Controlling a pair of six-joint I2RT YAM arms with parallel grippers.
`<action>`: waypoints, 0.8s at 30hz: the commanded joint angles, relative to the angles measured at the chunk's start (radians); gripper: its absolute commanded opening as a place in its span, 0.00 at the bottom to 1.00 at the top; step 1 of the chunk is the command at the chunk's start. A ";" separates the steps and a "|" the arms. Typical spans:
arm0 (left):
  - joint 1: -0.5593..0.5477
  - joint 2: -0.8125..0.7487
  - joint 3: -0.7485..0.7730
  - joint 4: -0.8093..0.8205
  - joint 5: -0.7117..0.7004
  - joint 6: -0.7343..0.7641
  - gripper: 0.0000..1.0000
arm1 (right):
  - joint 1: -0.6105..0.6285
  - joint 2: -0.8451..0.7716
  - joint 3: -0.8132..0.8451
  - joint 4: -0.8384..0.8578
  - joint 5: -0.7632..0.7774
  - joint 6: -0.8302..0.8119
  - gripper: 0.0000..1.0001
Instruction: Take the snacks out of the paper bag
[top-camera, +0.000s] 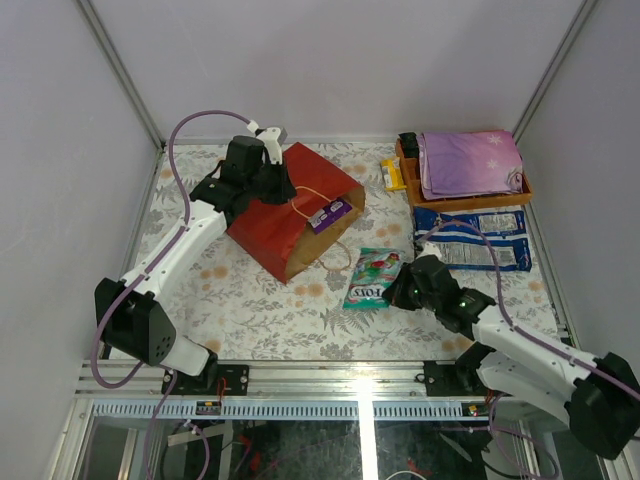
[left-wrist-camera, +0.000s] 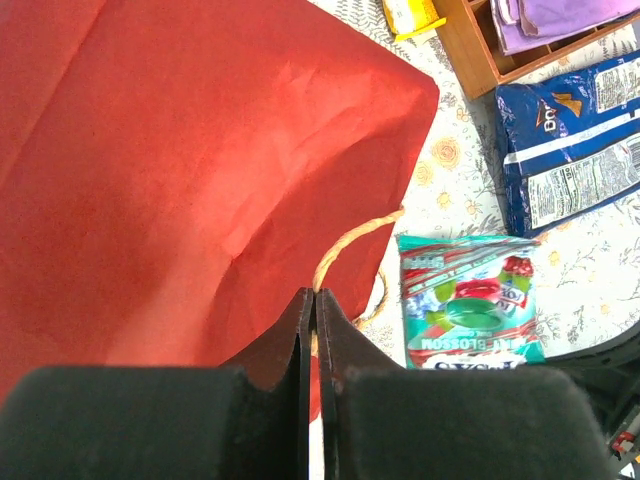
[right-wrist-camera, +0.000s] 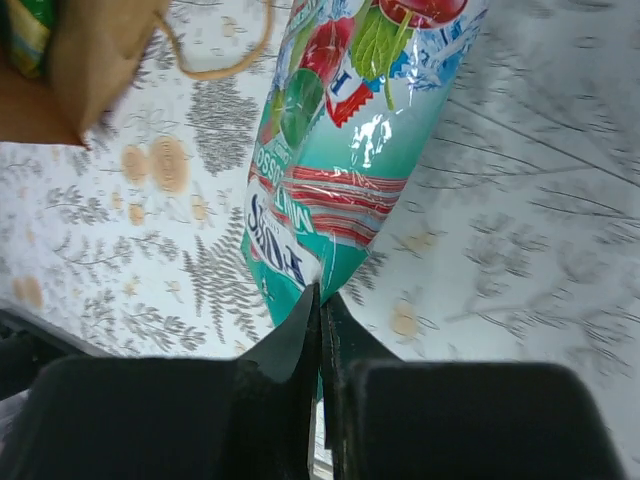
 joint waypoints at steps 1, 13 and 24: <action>0.010 -0.021 -0.001 0.049 0.016 -0.008 0.00 | -0.063 -0.107 0.018 -0.252 0.049 -0.087 0.00; 0.010 -0.006 0.020 0.023 0.034 0.003 0.00 | -0.346 0.232 0.201 -0.127 -0.123 -0.329 0.00; 0.016 -0.006 0.026 0.012 0.028 0.012 0.00 | -0.444 0.533 0.544 -0.166 -0.205 -0.441 0.00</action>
